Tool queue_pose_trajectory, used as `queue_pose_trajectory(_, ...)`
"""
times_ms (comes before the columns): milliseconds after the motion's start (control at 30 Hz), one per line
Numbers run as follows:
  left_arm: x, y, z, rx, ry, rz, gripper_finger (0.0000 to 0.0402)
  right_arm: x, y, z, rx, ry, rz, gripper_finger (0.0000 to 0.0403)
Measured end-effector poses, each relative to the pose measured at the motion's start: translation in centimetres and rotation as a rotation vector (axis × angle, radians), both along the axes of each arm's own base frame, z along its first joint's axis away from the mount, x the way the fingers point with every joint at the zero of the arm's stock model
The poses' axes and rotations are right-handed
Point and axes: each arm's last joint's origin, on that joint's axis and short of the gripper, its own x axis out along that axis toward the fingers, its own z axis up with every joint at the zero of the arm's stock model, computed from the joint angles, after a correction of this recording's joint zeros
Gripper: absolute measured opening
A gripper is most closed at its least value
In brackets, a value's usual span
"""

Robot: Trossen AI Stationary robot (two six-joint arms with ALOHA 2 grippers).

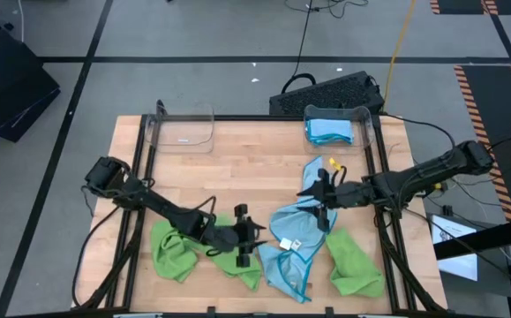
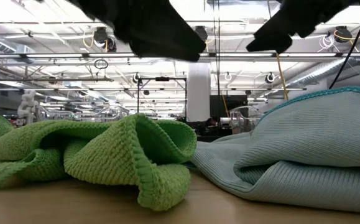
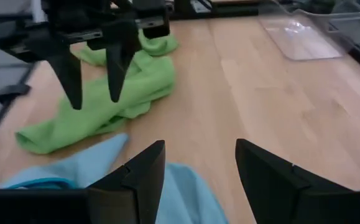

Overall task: Fold microfiber towels
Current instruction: Fold the top blue microfiber cloth

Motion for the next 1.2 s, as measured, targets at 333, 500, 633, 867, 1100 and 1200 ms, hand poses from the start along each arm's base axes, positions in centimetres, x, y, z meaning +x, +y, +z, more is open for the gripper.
queue_pose_trajectory(333,5.0,-4.3,0.1,0.193,0.066,-0.098,0.0191,-1.1,3.9,-2.7,-0.018,-0.034,0.070,0.0187)
queue_pose_trajectory(500,7.6,-4.0,-1.5,0.173,0.124,-0.170,0.0194,-1.5,5.3,-4.3,-0.065,0.006,0.039,0.0187)
queue_pose_trajectory(633,8.7,-3.4,-2.3,0.180,0.139,-0.175,0.0207,-1.5,5.9,-4.6,-0.080,0.009,0.048,0.0187)
queue_pose_trajectory(867,8.9,-1.7,-3.3,0.188,0.189,-0.153,0.0240,-1.3,6.0,-4.3,-0.099,-0.032,0.049,0.0187)
queue_pose_trajectory(1100,9.1,-1.2,-5.1,0.205,0.242,-0.149,0.0244,-0.8,5.9,-3.5,-0.058,-0.125,-0.031,0.0187)
queue_pose_trajectory(1200,8.9,-1.6,-5.2,0.218,0.252,-0.151,0.0244,-0.9,6.2,-3.5,0.007,-0.137,-0.047,0.0187)
